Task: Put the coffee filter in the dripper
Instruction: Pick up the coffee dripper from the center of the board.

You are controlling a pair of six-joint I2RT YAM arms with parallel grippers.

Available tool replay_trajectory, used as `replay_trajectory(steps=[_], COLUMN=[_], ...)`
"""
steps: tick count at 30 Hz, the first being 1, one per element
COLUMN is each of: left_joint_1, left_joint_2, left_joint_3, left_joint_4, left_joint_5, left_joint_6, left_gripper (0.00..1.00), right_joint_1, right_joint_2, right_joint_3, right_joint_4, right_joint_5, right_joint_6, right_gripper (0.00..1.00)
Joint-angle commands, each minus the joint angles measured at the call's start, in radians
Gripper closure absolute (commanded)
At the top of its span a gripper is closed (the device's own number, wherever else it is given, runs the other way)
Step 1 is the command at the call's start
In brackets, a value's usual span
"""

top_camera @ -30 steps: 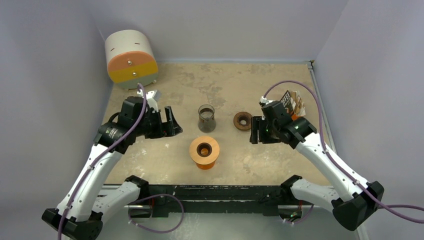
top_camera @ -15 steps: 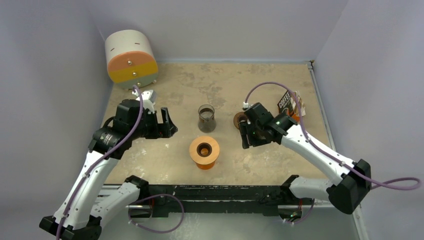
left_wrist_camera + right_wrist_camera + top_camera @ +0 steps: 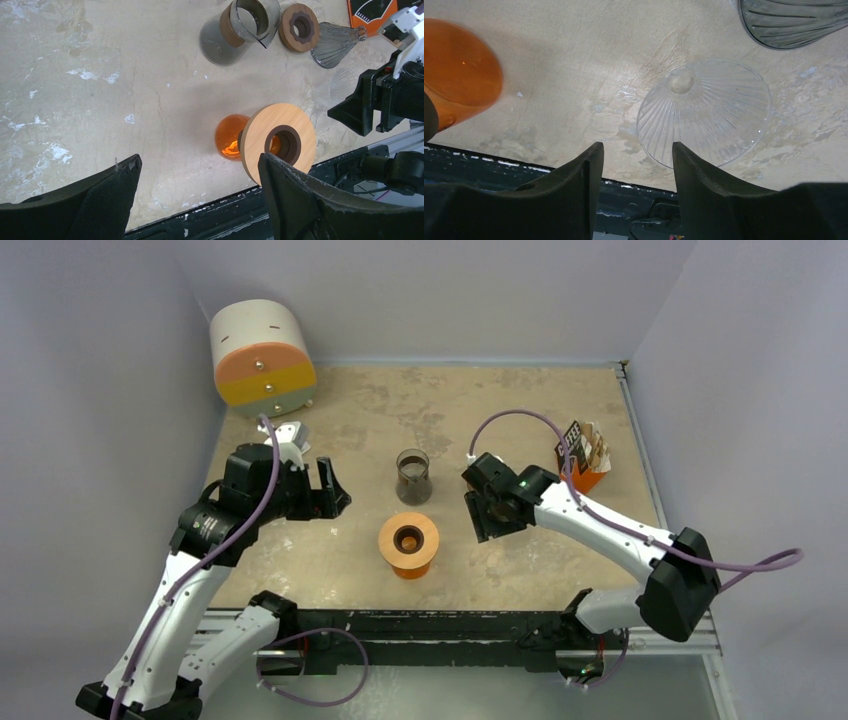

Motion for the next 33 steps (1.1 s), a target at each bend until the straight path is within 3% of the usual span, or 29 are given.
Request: replay_trajectory(steps=[1,14,29,33], left_joint_1=[0.004,0.004,0.004,0.004], left_joint_2=[-0.010,-0.015,-0.035,-0.038], left_joint_3=[0.005,-0.004,0.001,0.000], left_joint_4=[0.003,0.003,-0.012,-0.013], left_joint_5=[-0.019,-0.022,-0.022,-0.019], left_joint_6=[0.021,0.019,0.012,0.008], left_gripper=[0.16,0.16,0.16,0.16], right_joint_1=[0.033,0.127,0.151,0.157], right_joint_2=[0.023,0.122,0.149,0.144], right_joint_3=[0.002,0.008,0.006,0.008], right_joint_4=[0.012,-0.038,-0.051,-0.055], right_joint_5=[0.064,0.261,0.310,0.312], right_joint_6=[0.028,0.099,0.142,0.145], right_gripper=[0.46,0.60,0.83,0.94])
